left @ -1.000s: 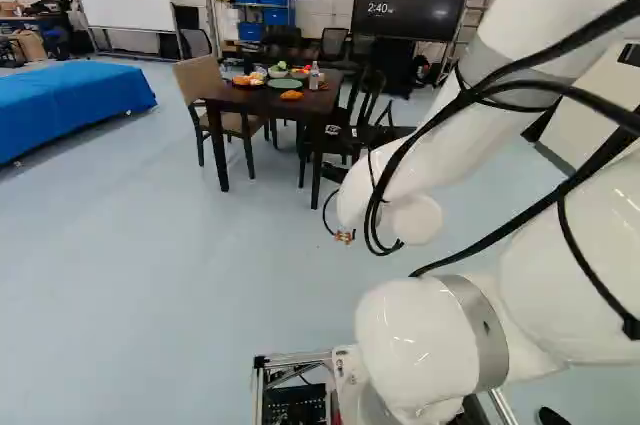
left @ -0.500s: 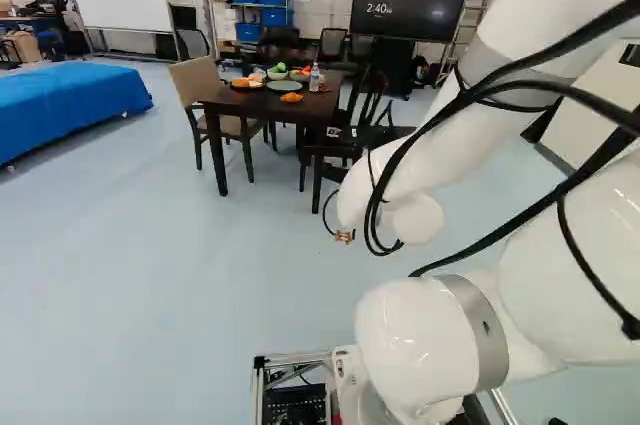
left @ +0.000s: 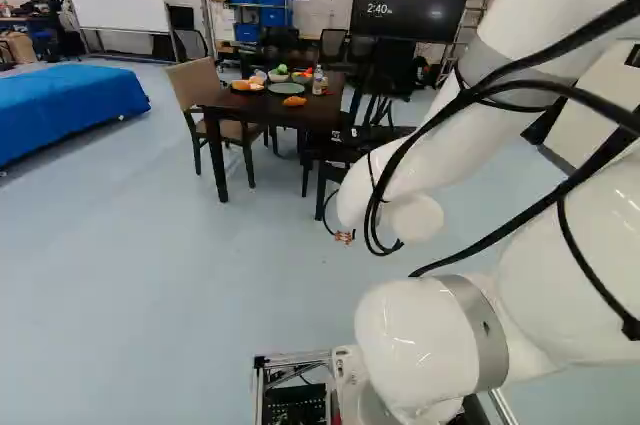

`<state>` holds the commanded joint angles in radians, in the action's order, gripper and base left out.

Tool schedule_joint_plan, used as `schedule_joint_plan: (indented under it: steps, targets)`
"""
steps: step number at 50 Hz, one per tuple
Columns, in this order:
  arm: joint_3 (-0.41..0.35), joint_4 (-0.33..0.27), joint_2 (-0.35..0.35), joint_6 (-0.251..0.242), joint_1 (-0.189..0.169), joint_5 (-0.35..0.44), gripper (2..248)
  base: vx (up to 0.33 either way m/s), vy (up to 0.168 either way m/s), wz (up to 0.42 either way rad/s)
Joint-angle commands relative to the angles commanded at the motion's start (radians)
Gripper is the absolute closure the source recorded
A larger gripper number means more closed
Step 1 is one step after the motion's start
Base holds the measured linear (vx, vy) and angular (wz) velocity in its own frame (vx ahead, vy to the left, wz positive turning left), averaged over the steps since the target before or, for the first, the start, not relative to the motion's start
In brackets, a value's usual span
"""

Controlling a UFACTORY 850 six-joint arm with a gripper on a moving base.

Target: Move the croissant to the empty plate

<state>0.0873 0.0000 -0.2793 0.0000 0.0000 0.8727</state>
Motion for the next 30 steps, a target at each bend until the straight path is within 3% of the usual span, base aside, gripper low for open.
schedule_joint_plan:
  steps: [30]
  targets:
    - [0.0,0.0,0.0,0.0,0.0,0.0,3,0.195,0.092,-0.025]
